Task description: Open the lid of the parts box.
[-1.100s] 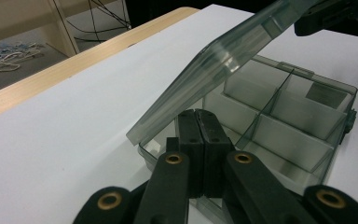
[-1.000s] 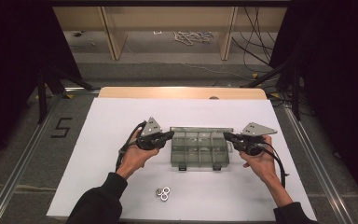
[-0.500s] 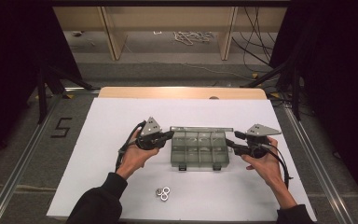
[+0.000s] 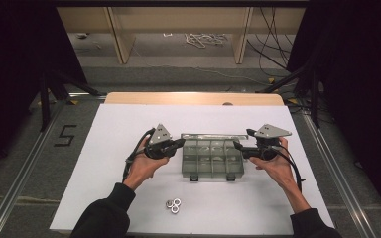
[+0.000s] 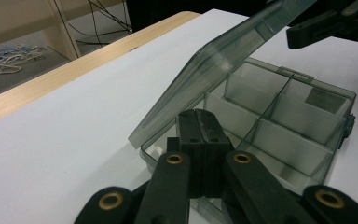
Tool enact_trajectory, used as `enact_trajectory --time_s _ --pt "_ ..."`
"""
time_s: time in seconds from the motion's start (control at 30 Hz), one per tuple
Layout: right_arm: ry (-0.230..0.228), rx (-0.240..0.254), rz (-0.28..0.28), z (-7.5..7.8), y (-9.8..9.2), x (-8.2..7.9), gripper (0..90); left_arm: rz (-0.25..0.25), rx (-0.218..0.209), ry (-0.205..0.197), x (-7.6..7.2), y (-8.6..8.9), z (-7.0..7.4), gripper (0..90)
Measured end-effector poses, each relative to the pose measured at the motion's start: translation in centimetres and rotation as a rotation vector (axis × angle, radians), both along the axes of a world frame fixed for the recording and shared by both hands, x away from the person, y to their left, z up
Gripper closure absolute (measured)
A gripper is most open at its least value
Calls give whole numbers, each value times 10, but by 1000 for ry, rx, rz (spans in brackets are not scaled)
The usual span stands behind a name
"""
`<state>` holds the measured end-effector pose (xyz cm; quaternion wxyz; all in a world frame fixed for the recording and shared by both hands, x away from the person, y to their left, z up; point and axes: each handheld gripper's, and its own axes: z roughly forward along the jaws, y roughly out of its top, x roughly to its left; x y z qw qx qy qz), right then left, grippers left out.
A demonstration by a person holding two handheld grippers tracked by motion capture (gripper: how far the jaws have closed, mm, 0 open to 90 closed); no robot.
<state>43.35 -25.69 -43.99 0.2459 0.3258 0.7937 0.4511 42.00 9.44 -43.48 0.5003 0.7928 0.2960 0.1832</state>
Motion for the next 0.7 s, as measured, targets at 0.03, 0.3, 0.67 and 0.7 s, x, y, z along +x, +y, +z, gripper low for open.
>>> enact_trajectory --time_s 0.03,0.3,0.67,0.7 --pt "7 2 1 0 0 1 344 0 -1 1 0 0 0 896" --pt "-12 -37 40 -2 1 5 524 -1 -3 15 -1 -1 -1 872" --pt "-32 -40 36 0 -2 5 646 8 81 121 -4 1 -14 672" --pt "-32 -40 36 0 -2 5 646 8 81 121 -4 1 -14 652"
